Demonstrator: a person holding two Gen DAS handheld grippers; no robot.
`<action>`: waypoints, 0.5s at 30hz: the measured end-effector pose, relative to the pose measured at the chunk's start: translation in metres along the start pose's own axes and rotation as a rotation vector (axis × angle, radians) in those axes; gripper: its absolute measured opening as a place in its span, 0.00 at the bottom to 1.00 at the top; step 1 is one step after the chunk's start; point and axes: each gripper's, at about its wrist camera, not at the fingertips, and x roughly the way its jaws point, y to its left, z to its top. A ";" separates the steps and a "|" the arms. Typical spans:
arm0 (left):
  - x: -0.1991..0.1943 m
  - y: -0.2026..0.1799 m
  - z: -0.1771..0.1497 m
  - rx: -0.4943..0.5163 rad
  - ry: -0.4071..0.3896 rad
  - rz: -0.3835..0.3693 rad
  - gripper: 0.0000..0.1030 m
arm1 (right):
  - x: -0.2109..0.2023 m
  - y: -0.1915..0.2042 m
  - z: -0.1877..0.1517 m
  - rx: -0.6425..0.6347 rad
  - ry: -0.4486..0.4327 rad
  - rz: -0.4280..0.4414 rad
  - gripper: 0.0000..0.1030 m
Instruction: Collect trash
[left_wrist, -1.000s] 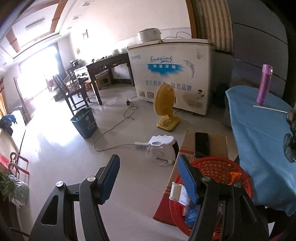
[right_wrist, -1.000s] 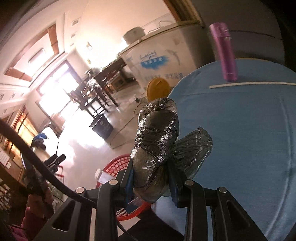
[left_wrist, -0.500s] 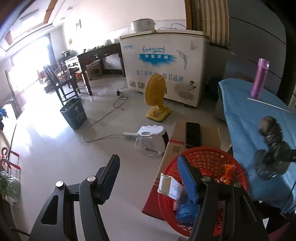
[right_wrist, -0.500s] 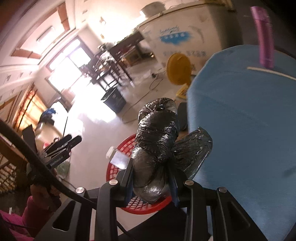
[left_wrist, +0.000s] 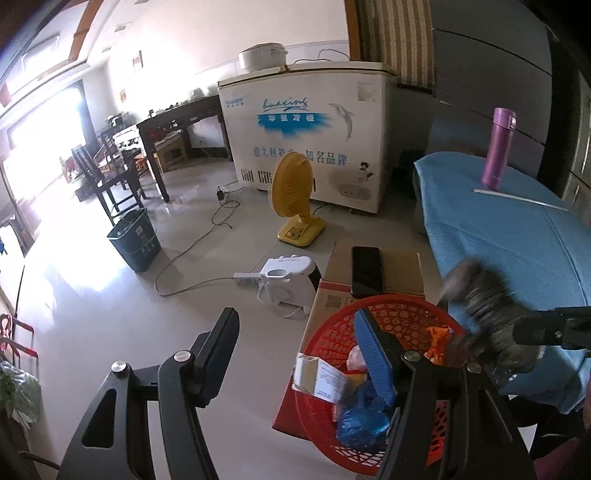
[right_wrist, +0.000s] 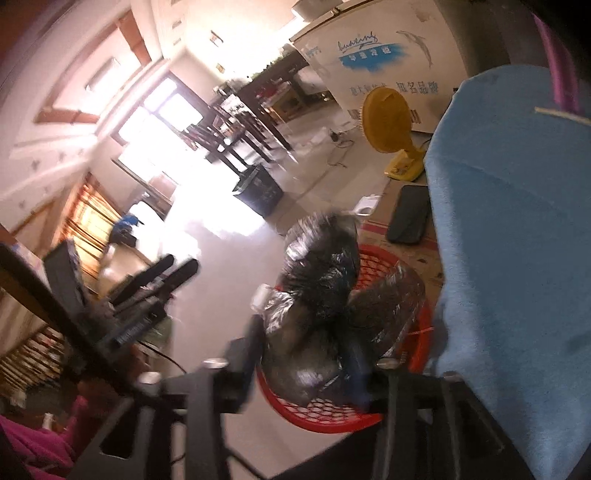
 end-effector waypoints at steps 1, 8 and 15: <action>-0.001 -0.003 0.000 0.003 -0.002 -0.001 0.64 | 0.000 -0.001 0.000 0.011 -0.009 0.012 0.68; -0.011 -0.022 0.003 0.022 -0.013 -0.022 0.64 | -0.029 -0.021 -0.011 0.044 -0.096 -0.021 0.68; -0.019 -0.041 0.008 0.022 -0.024 -0.043 0.75 | -0.083 -0.042 -0.008 0.059 -0.230 -0.142 0.68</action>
